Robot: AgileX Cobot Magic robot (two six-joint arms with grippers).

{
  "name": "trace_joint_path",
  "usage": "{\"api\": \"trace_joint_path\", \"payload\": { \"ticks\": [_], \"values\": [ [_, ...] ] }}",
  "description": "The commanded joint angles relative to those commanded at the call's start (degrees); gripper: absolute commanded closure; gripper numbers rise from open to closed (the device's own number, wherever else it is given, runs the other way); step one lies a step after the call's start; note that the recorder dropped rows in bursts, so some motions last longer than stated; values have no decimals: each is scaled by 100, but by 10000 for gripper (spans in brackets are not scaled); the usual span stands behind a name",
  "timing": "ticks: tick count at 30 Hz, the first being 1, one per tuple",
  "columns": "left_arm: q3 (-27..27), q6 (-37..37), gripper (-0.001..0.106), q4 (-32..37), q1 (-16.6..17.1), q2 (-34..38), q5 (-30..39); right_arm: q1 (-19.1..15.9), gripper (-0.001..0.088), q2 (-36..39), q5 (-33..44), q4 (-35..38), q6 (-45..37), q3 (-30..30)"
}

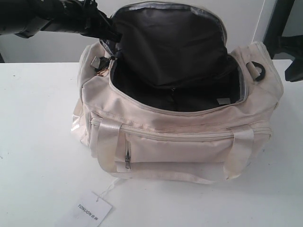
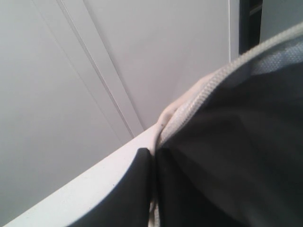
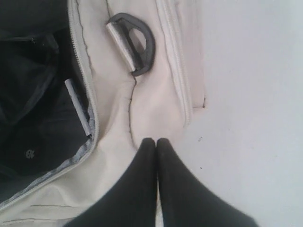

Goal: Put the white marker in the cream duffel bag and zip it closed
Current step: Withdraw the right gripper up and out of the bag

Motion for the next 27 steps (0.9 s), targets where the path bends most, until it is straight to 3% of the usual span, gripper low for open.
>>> {"api": "trace_joint_path", "payload": {
  "ticks": [27],
  "values": [
    [0, 0, 1053, 0, 0, 0, 0, 0, 868, 0, -50, 87, 0, 0]
  ]
}}
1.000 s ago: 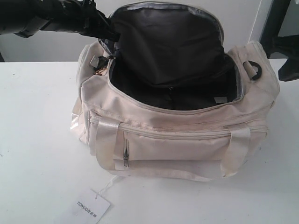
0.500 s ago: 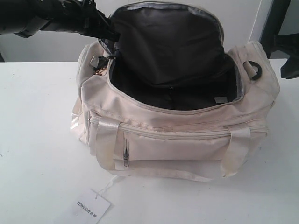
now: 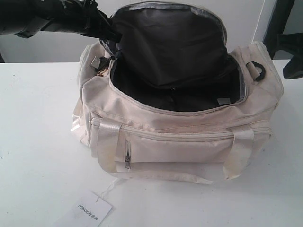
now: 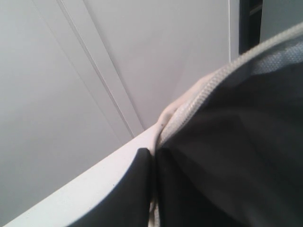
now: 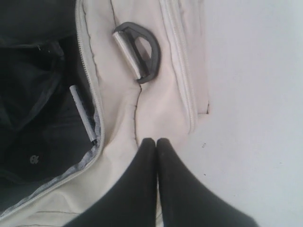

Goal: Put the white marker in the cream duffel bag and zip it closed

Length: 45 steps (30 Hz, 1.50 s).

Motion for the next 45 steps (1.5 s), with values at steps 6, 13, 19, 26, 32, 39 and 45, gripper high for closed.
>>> {"api": "trace_joint_path", "payload": {
  "ticks": [6, 13, 19, 26, 32, 39, 45],
  "values": [
    [0, 0, 1053, 0, 0, 0, 98, 0, 868, 0, 0, 0, 0, 0],
    [0, -25, 1053, 0, 0, -24, 1030, 0, 868, 0, 0, 0, 0, 0],
    [-10, -25, 1053, -106, 0, -147, 1933, 0, 868, 0, 0, 17, 0, 0],
    [-120, -15, 1053, -322, 0, -189, 3274, 0, 868, 0, 0, 40, 0, 0],
    [-309, -15, 1053, -479, 0, -225, 4143, 0, 868, 0, 0, 40, 0, 0],
    [-366, -52, 1053, -764, 0, -225, 5188, 0, 868, 0, 0, 40, 0, 0],
    [-366, -400, 1053, -764, 0, -225, 5940, 0, 868, 12, 0, 42, 0, 0]
  ]
}}
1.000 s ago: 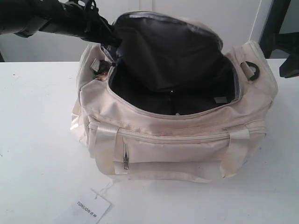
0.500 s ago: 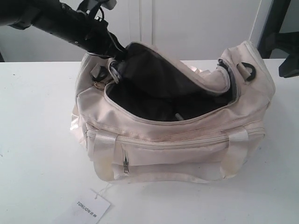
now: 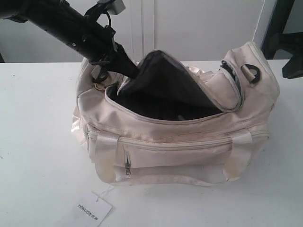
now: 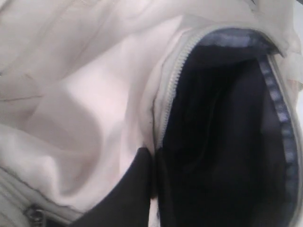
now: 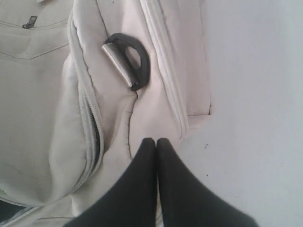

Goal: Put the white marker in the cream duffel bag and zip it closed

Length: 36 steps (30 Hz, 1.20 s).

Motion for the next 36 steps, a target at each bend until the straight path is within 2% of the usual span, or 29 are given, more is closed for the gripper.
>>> {"api": "trace_joint_path", "payload": {
  "ticks": [5, 7, 13, 16, 20, 24, 28, 34, 36],
  "values": [
    [0, -68, 1053, 38, 0, 0, 264, 0, 868, 0, 0, 10, 0, 0],
    [0, -68, 1015, 51, 0, 0, 283, 0, 868, 0, 0, 68, 0, 0],
    [0, -68, 676, 66, 0, -36, 380, 0, 868, 0, 89, 123, 0, 0],
    [-15, -68, 561, 79, 0, -153, 336, 0, 868, 0, 187, 123, 0, 0],
    [-138, -68, 532, 114, 0, -389, 314, 0, 868, 0, 243, 112, 0, 0],
    [-249, -173, 532, 569, 0, -672, 303, 0, 868, 0, 280, 112, 0, 0],
    [-314, -857, 534, 1463, 0, -878, 201, 0, 868, 0, 280, 112, 0, 0],
    [-314, -2943, 534, 3249, 0, -1008, 31, 10, 868, 0, 279, 112, 0, 0],
    [-314, -3387, 534, 3449, 0, -974, 42, 10, 868, 0, 279, 112, 0, 0]
  ]
}}
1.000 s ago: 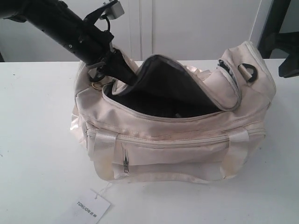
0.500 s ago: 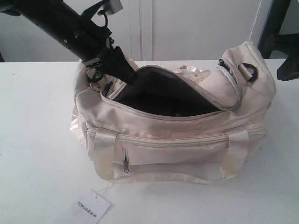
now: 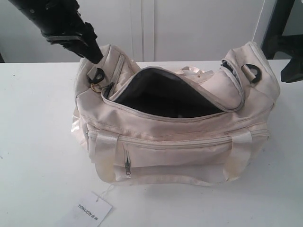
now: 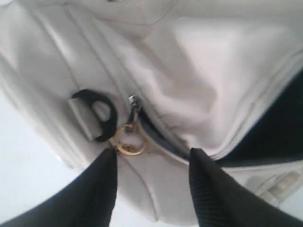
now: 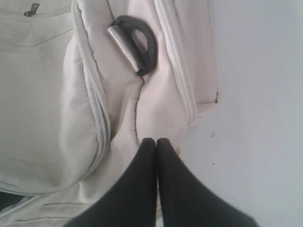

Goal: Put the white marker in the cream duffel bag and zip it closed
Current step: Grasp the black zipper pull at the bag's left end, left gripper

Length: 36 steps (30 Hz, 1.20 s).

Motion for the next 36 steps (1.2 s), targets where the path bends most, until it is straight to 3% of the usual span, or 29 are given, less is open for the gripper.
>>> {"api": "trace_joint_path", "payload": {
  "ticks": [3, 7, 27, 30, 36],
  "values": [
    [0, -334, 533, 45, 0, 46, -118, 0, 868, 0, 0, 0, 0, 0],
    [13, -1278, 533, 600, 0, 294, -413, 0, 868, 0, 0, 0, 0, 0],
    [22, -1772, 536, 534, 0, 1052, -893, 0, 868, 0, -11, 10, 0, 0],
    [22, -1772, 619, 476, 0, 1041, -893, 0, 868, 0, -11, 10, 0, 0],
    [22, -1760, 970, 69, 0, 1032, -954, 0, 868, 0, -11, 10, 0, 0]
  ]
}}
